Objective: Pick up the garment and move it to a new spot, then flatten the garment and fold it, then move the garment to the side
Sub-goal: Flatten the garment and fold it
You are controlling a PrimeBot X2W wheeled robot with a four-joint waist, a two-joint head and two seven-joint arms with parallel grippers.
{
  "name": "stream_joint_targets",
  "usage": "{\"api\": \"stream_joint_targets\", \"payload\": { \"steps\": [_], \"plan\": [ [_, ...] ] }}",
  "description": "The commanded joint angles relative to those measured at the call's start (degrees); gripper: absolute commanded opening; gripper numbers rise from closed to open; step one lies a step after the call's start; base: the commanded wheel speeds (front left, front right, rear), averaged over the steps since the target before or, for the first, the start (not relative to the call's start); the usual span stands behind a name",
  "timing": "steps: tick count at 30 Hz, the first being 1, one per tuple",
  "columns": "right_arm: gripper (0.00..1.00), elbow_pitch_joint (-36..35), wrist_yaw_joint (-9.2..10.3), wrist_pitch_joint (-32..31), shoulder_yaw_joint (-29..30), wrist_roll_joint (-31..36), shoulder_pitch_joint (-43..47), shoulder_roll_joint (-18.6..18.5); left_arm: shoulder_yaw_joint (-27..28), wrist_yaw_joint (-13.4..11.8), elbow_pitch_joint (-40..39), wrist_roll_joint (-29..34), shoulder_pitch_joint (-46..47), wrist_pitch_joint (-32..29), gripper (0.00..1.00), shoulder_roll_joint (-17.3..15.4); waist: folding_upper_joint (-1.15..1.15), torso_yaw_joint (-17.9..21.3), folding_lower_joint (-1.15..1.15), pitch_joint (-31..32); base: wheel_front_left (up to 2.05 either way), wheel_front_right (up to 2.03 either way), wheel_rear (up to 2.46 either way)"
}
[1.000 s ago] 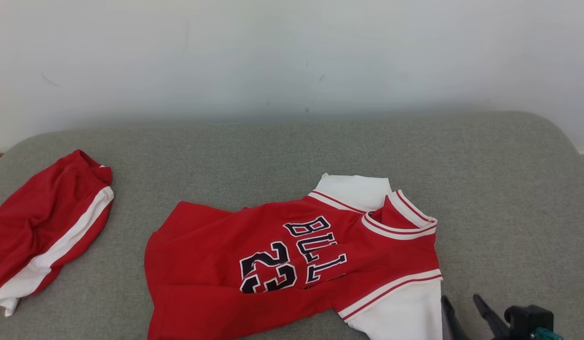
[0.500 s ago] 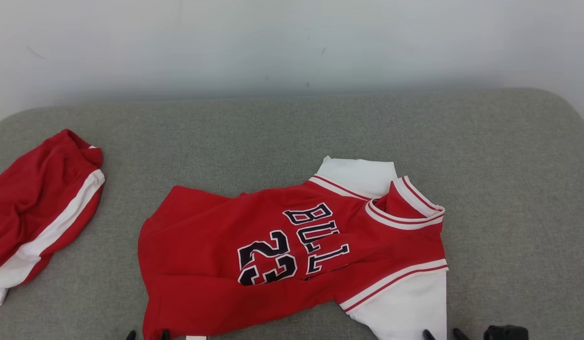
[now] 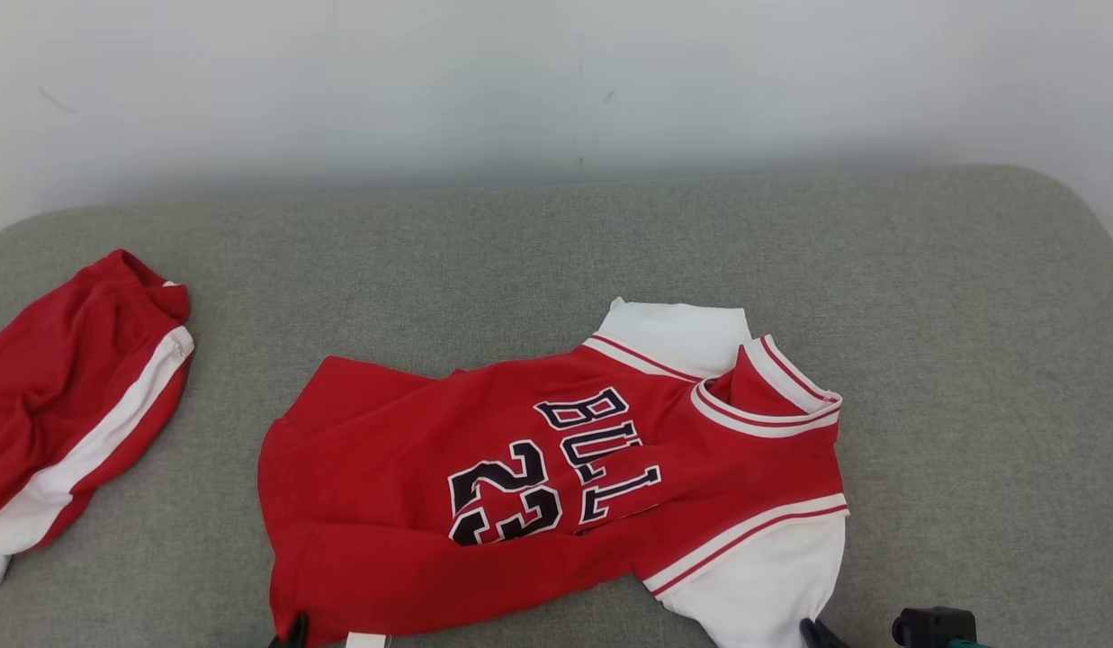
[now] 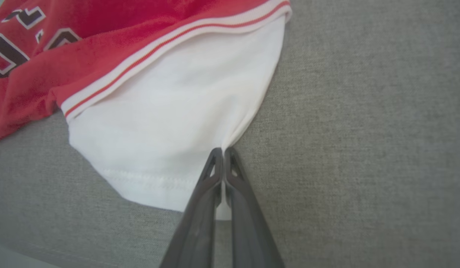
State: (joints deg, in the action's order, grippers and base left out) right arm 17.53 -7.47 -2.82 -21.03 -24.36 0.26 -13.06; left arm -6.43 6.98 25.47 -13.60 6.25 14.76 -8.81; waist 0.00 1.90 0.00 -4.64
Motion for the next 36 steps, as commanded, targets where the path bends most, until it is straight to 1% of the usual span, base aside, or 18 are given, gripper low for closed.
{"api": "stream_joint_targets", "payload": {
  "steps": [1, 4, 7, 12, 14, 19, 23, 24, 25, 27, 29, 30, 31, 34, 36],
  "plan": [
    [0.0, 0.1, -0.04, 0.5, -0.3, -0.6, -0.5, -0.1, 0.3, -0.1, -0.5, 0.2, -0.4, 0.5, 0.0, -0.3, 0.0, 0.0, 0.0, 0.3, 0.0, 0.0, 0.0],
    [0.0, -0.8, -0.03, 1.7, -0.5, -1.6, -0.7, -0.7, 0.4, -0.5, -2.3, 0.5, -2.2, 0.5, 0.0, -0.3, 0.0, -0.2, 0.0, 0.7, 0.0, 0.0, 0.0],
    [0.0, -2.8, -0.03, 2.7, -0.4, -3.9, -0.2, -0.9, 0.9, -1.0, -5.8, 0.9, -3.8, 0.5, 0.0, -0.3, 0.0, -0.7, 0.0, 1.2, 0.0, 0.0, 0.0],
    [0.0, -9.6, -0.03, 3.5, 0.6, -8.4, 0.2, -2.0, 1.1, -1.6, -12.3, 1.1, -5.9, 0.5, 0.0, -0.8, 0.0, -1.1, 0.0, 1.8, 0.0, 0.0, 0.0],
    [0.0, -12.8, -0.03, 3.4, 1.2, -10.7, 0.1, -1.6, 0.9, -1.9, -15.1, 1.2, -5.9, -0.1, 0.0, -1.1, 0.0, -1.2, 0.0, 1.9, 0.0, 0.0, 0.0],
    [0.0, -20.0, -0.03, 2.8, 2.6, -15.6, -2.2, -2.0, 0.4, -1.2, -21.4, 1.0, -2.6, -2.3, 0.0, -3.0, 0.0, -1.0, 0.0, 1.2, 0.0, 0.0, 0.0],
    [0.0, -22.1, -0.03, 2.1, 4.0, -17.7, -7.0, -2.8, -0.8, -0.5, -24.2, 0.7, 2.7, -5.0, 0.0, -5.4, 0.0, -0.6, 0.0, -0.4, 0.0, 0.0, 0.0],
    [0.0, -22.1, -0.03, 1.9, 4.3, -18.2, -8.5, -2.7, -1.2, -0.2, -24.7, 0.3, 4.6, -5.6, 0.0, -6.0, 0.0, -0.5, 0.0, -1.0, 0.0, 0.0, 0.0],
    [0.0, -21.6, -0.03, 1.5, 5.0, -19.0, -12.6, -2.9, -2.3, 0.0, -25.0, -0.7, 8.8, -7.2, 0.0, -7.7, 0.0, -0.5, 0.0, -2.4, 0.0, 0.0, 0.0],
    [0.0, -20.1, -0.03, 0.8, 5.6, -20.6, -17.2, -2.3, -3.7, 0.4, -24.4, -0.8, 13.7, -8.8, 0.0, -10.4, 0.0, -0.4, 0.0, -4.1, 0.0, 0.0, 0.0],
    [0.0, -17.9, -0.03, 0.1, 6.4, -22.2, -23.0, -1.9, -5.3, 0.4, -23.7, -2.9, 19.4, -10.1, 0.0, -11.6, 0.0, -0.3, 0.0, -6.2, 0.0, 0.0, 0.0],
    [0.0, -14.4, -0.03, -0.9, 7.0, -23.7, -29.3, -1.5, -8.1, 0.4, -22.5, -4.5, 25.5, -11.4, 0.0, -14.7, 0.0, -0.3, 0.0, -8.5, 0.0, 0.0, 0.0],
    [0.0, -14.4, -0.03, -0.9, 7.0, -23.7, -29.3, -1.5, -8.1, 0.4, -22.5, -4.5, 25.5, -11.4, 0.0, -14.7, 0.0, -0.3, 0.0, -8.5, 0.0, 0.0, 0.0],
    [0.0, -8.1, -0.03, -2.0, 7.8, -25.5, -40.0, -0.6, -12.1, 0.4, -19.3, -8.7, 35.5, -12.4, 0.0, -18.1, 0.0, -0.3, 0.0, -12.1, 0.0, 0.0, 0.0],
    [0.0, -4.0, -0.03, -2.6, 7.9, -26.2, -47.1, -0.1, -13.9, 0.4, -16.6, -11.7, 42.1, -12.7, 0.0, -19.7, 0.0, -0.3, 0.0, -14.4, 0.0, 0.0, 0.0]
  ]
}}
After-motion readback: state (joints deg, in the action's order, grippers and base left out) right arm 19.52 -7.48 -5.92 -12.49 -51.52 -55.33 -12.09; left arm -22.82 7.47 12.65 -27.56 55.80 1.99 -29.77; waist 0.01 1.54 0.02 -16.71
